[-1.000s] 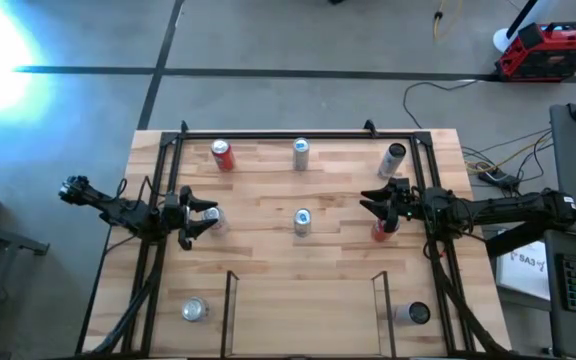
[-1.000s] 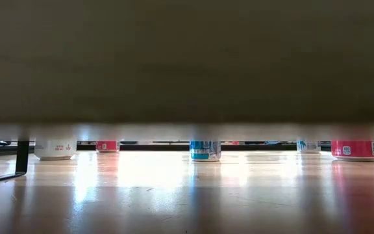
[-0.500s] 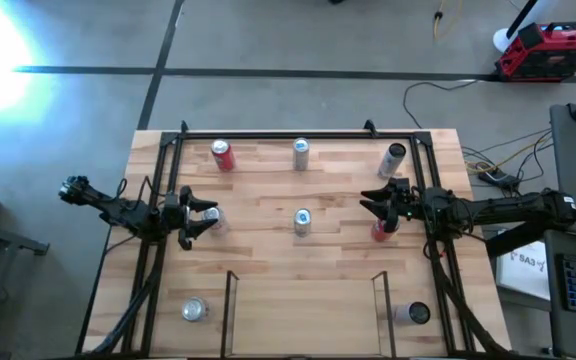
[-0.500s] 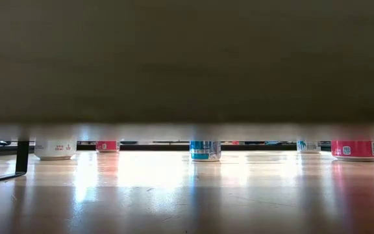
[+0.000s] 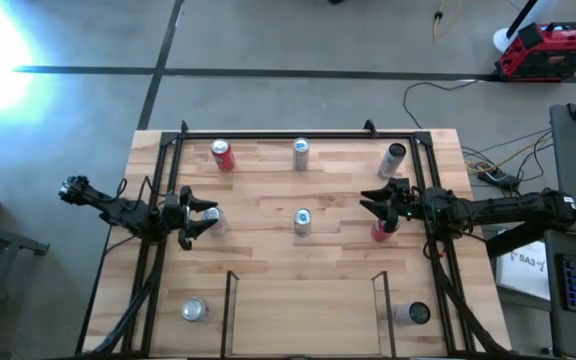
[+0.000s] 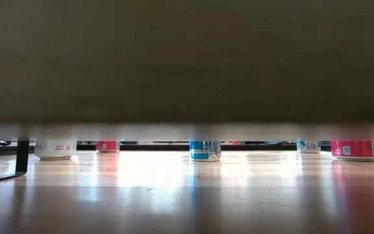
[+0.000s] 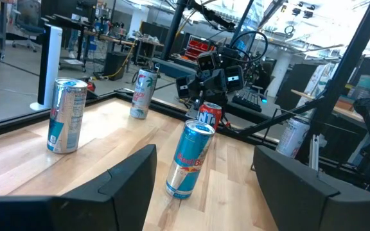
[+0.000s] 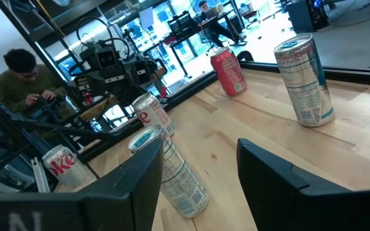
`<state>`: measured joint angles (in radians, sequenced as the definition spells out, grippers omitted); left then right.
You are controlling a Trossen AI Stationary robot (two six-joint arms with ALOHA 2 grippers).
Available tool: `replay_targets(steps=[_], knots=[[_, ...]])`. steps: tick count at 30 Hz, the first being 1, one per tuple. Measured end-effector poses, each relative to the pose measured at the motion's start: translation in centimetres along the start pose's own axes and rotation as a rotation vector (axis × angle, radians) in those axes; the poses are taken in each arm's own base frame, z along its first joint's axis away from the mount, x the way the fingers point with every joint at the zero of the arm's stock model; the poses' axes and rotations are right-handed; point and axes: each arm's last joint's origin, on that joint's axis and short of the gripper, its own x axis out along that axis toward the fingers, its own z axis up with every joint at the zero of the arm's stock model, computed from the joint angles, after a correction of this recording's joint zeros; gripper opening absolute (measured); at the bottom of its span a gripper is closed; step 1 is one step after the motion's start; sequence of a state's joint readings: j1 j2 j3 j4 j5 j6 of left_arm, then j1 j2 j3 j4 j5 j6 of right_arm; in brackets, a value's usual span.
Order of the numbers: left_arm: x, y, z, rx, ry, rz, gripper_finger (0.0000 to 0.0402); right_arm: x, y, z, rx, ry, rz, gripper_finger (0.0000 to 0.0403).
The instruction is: Place canned beverage on shelf
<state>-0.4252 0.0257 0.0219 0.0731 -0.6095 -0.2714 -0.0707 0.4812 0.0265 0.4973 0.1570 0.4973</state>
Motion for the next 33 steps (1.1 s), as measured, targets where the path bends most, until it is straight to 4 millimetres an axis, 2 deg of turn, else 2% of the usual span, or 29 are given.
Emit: replay_targets(steps=[19,24,27,33], knots=[[0.0,0.1,0.1,-0.012,-0.013,0.037,0.0245,0.0,0.0,0.0,0.000,0.000,0.000,0.0183],[0.0,0.2,0.2,0.079,-0.031,0.080,0.0245,0.0,0.0,0.0,0.000,0.000,0.000,0.0183],[-0.1,-0.1,1.4,0.083,-0.070,0.072,0.0245,0.0,0.0,0.0,0.000,0.000,0.000,0.0183],[0.3,-1.3,5.8,0.146,0.005,0.179,0.0245,0.0,0.0,0.0,0.000,0.003,-0.002,0.0183]])
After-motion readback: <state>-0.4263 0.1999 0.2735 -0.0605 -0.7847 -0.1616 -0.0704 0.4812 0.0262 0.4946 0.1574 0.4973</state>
